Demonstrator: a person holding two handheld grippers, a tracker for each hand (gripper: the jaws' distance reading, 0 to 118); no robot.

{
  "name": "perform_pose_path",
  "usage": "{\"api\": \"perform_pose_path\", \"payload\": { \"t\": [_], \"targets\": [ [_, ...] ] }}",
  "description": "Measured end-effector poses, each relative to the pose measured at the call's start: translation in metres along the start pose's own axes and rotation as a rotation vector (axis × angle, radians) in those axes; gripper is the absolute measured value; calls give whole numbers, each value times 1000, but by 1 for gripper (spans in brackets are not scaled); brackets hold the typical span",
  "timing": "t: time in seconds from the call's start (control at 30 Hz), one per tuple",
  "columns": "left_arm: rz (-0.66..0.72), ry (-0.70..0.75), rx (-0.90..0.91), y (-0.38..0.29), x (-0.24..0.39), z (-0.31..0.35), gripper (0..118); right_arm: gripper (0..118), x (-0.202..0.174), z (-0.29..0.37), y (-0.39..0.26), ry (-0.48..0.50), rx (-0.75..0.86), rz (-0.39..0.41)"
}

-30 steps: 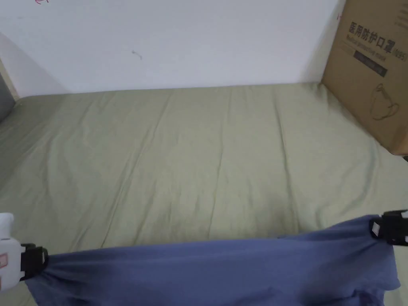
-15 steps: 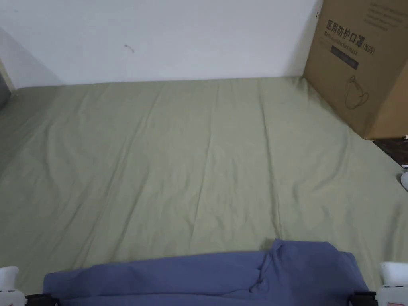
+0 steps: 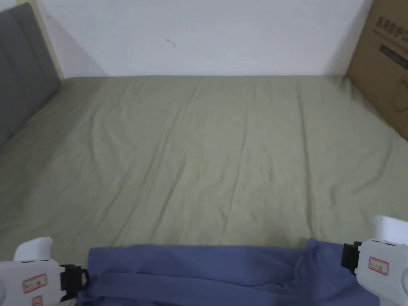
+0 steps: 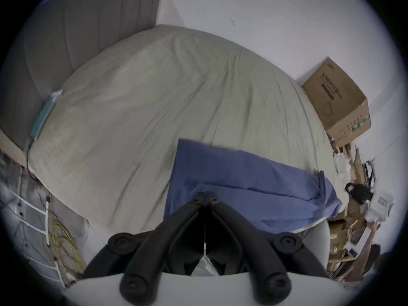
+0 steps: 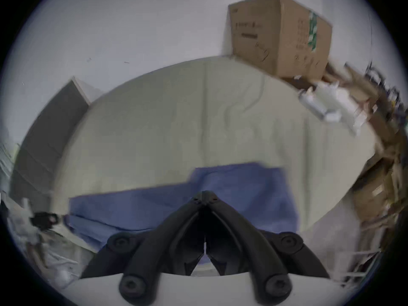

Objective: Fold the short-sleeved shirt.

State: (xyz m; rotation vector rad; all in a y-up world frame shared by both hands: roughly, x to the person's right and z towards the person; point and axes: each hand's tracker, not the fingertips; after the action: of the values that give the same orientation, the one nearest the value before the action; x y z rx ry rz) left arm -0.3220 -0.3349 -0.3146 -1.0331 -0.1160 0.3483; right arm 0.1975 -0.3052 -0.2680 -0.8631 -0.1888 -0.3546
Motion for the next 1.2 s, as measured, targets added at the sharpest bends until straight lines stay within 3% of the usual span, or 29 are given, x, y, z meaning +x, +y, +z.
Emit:
{"api": "perform_pose_path", "payload": {
  "t": [0.1, 0.2, 0.23, 0.27, 0.47, 0.53, 0.63, 0.67, 0.7, 0.73, 0.8, 1.03, 1.2],
  "targets": [
    [88, -54, 49, 1, -22, 2, 8, 0, -18, -10, -11, 24, -26, 34],
    [197, -122, 37, 1, -43, -3, 96, 0, -37, -15, -21, 40, -54, 90],
    [222, -143, 36, 0, -48, -9, 117, 0, -40, -19, -23, 31, -83, 114],
    [261, -164, 42, -1, -55, -13, 118, 0, -42, -22, -25, 23, -87, 120],
    [426, -375, -64, -19, -71, -64, 118, 0, -41, -26, -29, 30, -124, 98],
    [468, -384, -140, -23, -79, -87, 118, 0, -40, -27, -30, 14, -131, 117],
    [478, -411, -78, -26, -83, -82, 116, 0, -38, -29, -28, -14, -135, 131],
    [506, -436, -71, -25, -86, -80, 101, 0, -35, -29, -26, -12, -137, 125],
    [525, -432, -66, -26, -89, -79, 47, 0, -33, -30, -25, -1, -141, 112],
    [546, -410, -53, -26, -91, -79, 7, 0, -31, -30, -24, 10, -144, 98],
    [539, -293, -130, -31, -84, -89, 7, 0, -30, -30, -23, 23, -142, 79],
    [419, -261, -68, -11, -56, -59, 7, 0, -25, -20, -23, 47, -128, 82],
    [131, -212, 11, 13, 21, -8, 7, 0, -18, -8, -27, 50, -109, 53]
  ]
}}
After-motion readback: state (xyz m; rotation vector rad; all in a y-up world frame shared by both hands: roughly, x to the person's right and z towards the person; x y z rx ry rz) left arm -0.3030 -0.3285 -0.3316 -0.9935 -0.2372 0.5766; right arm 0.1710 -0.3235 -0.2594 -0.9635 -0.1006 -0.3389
